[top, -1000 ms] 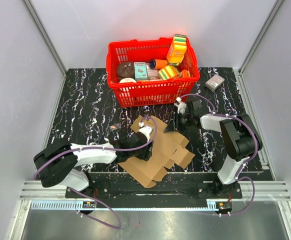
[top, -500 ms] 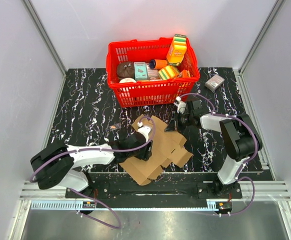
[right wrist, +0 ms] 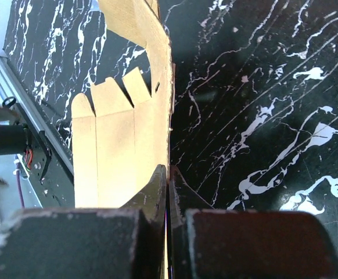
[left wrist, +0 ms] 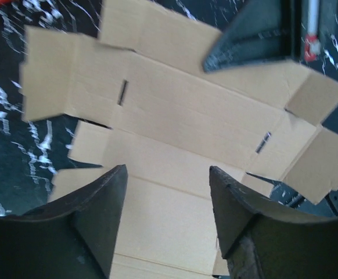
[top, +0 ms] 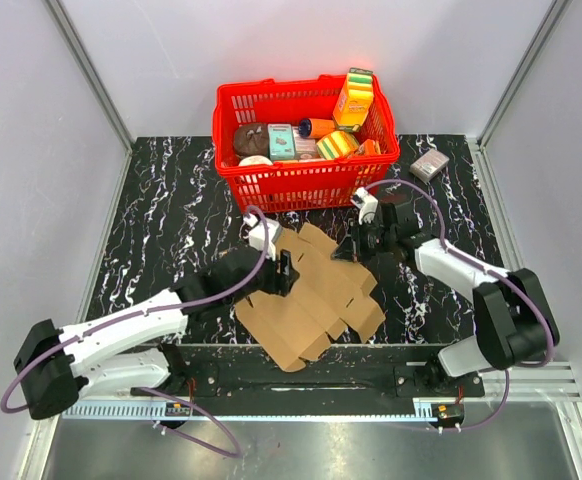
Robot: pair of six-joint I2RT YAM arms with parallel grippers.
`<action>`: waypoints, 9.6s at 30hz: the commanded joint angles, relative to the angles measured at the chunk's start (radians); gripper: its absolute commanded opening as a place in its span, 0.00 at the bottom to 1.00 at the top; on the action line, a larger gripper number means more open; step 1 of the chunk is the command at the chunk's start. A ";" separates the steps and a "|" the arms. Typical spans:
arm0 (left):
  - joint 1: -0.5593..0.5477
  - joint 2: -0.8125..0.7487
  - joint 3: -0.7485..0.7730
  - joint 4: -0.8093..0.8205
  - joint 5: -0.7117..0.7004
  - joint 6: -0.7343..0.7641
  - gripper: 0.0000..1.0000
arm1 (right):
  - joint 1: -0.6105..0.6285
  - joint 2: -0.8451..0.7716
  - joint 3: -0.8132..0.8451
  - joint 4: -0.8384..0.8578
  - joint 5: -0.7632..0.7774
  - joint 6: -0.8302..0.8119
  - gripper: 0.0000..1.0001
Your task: Fold the paper box
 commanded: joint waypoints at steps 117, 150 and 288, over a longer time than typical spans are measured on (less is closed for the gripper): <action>0.362 -0.152 -0.359 0.450 0.352 -0.069 0.32 | 0.578 -0.325 -0.041 -0.061 0.830 -0.653 0.00; 0.362 0.257 -0.209 0.551 0.225 0.014 0.00 | 0.616 -0.328 -0.044 -0.088 0.804 -0.599 0.00; 0.237 -0.015 -0.335 0.553 0.274 -0.052 0.00 | 0.635 -0.176 -0.296 0.541 1.017 -1.126 0.00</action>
